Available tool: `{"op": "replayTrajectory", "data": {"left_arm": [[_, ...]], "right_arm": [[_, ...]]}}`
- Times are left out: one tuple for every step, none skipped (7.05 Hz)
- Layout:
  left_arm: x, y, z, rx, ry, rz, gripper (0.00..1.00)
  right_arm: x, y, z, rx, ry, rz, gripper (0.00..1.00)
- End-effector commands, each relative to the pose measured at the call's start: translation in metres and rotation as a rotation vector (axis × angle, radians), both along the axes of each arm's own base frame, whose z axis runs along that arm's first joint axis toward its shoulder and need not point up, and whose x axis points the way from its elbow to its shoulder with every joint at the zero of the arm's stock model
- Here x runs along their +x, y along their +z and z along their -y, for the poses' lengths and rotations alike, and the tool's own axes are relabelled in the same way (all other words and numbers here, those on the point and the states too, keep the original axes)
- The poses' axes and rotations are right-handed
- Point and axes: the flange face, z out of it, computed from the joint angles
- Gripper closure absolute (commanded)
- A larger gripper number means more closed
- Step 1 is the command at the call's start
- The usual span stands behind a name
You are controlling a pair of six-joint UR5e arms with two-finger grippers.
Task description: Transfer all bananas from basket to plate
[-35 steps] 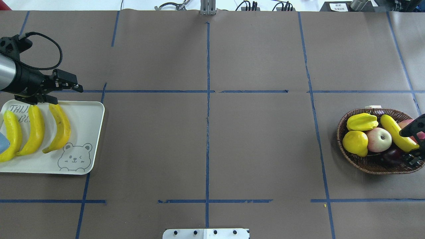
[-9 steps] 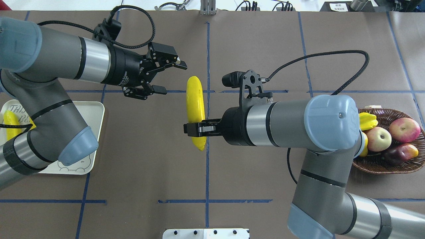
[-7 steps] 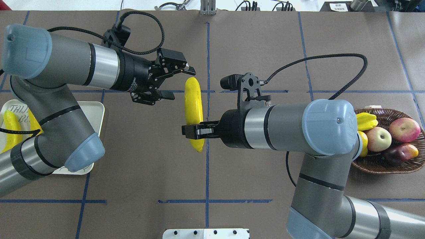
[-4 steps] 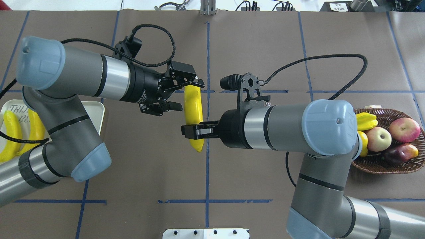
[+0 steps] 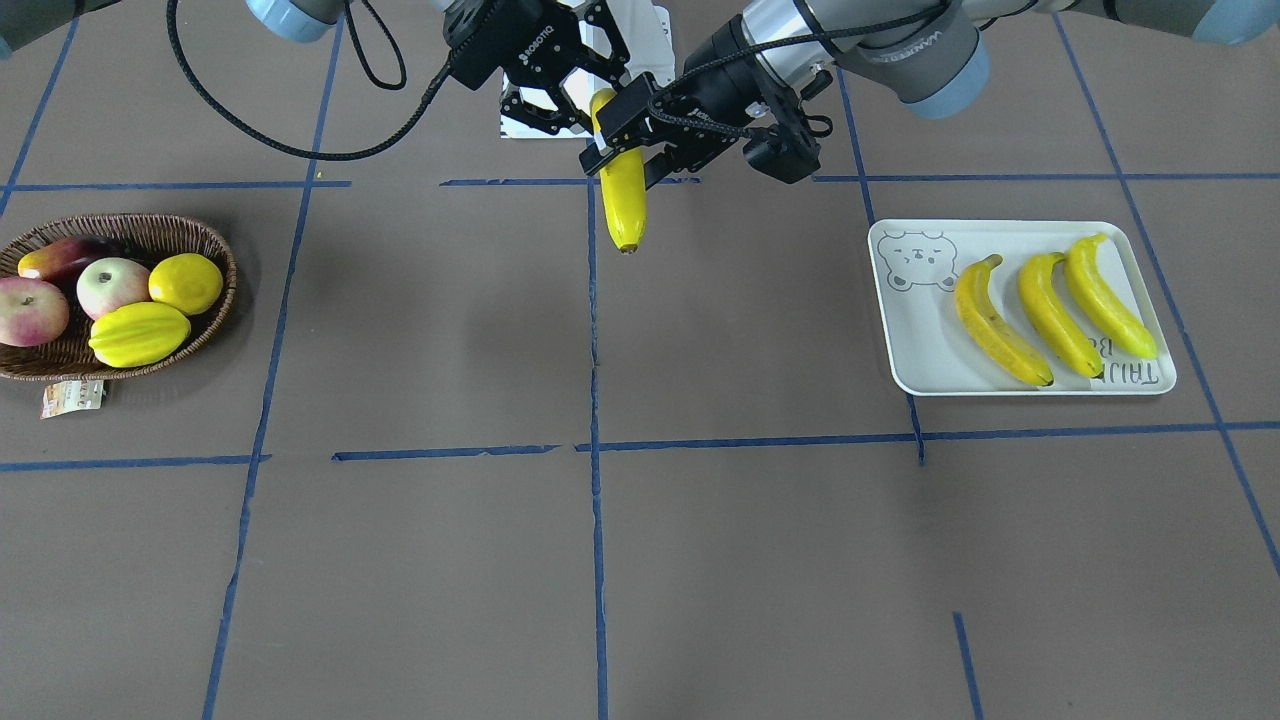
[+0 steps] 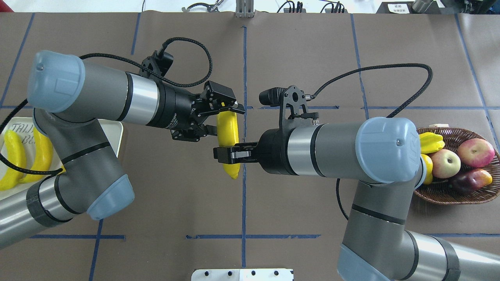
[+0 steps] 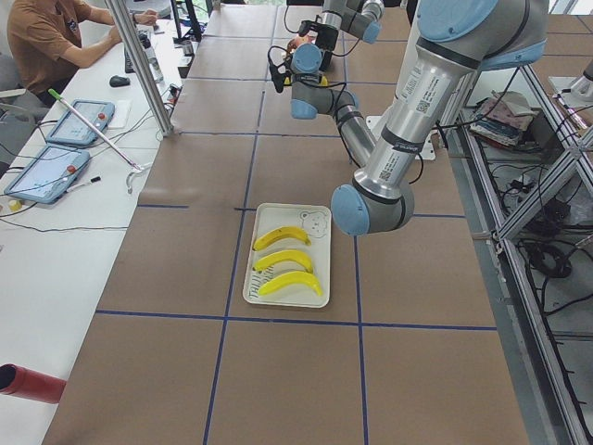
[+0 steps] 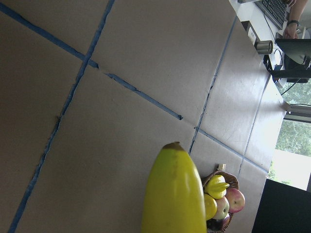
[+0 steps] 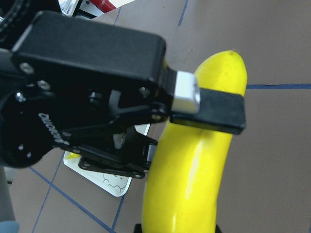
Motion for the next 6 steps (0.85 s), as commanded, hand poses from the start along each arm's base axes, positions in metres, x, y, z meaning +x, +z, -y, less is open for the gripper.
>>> {"op": "replayTrajectory", "data": {"left_arm": [[-0.001,0.001,0.0,-0.002,0.002,0.001,1.0],[-0.002,0.001,0.001,-0.005,-0.001,0.002,1.0],[-0.003,0.002,0.002,-0.006,-0.004,0.003,1.0],[-0.003,0.003,0.003,-0.006,-0.004,0.005,1.0],[-0.003,0.004,0.003,-0.007,-0.006,0.006,1.0],[-0.003,0.006,0.005,-0.013,-0.007,0.02,1.0]], "right_arm": [[0.0,0.0,0.0,-0.003,-0.002,0.001,0.95],[0.0,0.001,0.0,-0.02,-0.006,0.0,0.2],[-0.002,-0.001,-0.008,-0.072,-0.018,0.022,0.0],[0.005,-0.007,-0.011,-0.094,-0.022,0.042,0.0],[0.009,-0.007,-0.012,-0.094,-0.022,0.043,0.0],[0.017,-0.007,-0.014,-0.096,-0.02,0.043,0.0]]}}
